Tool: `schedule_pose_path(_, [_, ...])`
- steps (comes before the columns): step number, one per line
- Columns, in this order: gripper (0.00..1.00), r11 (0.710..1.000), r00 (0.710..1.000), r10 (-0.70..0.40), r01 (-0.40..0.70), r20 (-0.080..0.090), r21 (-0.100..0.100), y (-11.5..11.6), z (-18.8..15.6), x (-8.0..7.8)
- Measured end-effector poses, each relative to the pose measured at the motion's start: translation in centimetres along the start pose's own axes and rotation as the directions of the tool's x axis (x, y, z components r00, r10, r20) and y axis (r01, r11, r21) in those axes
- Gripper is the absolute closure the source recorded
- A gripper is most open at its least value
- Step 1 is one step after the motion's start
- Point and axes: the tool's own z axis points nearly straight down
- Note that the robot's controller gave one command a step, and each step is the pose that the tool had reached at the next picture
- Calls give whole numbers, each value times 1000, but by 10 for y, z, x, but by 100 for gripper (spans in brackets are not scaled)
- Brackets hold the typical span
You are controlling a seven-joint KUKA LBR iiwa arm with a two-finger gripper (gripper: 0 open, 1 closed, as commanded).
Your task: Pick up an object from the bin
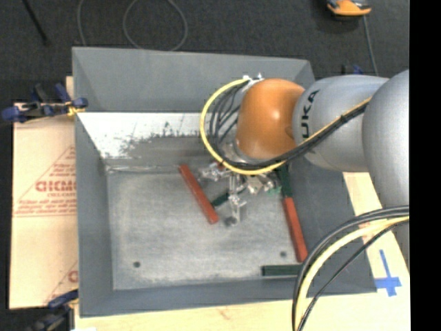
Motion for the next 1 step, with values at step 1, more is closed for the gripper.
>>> schedule_pose_path(1, [100,1000,1000,2,-2,0,0,0,0,0])
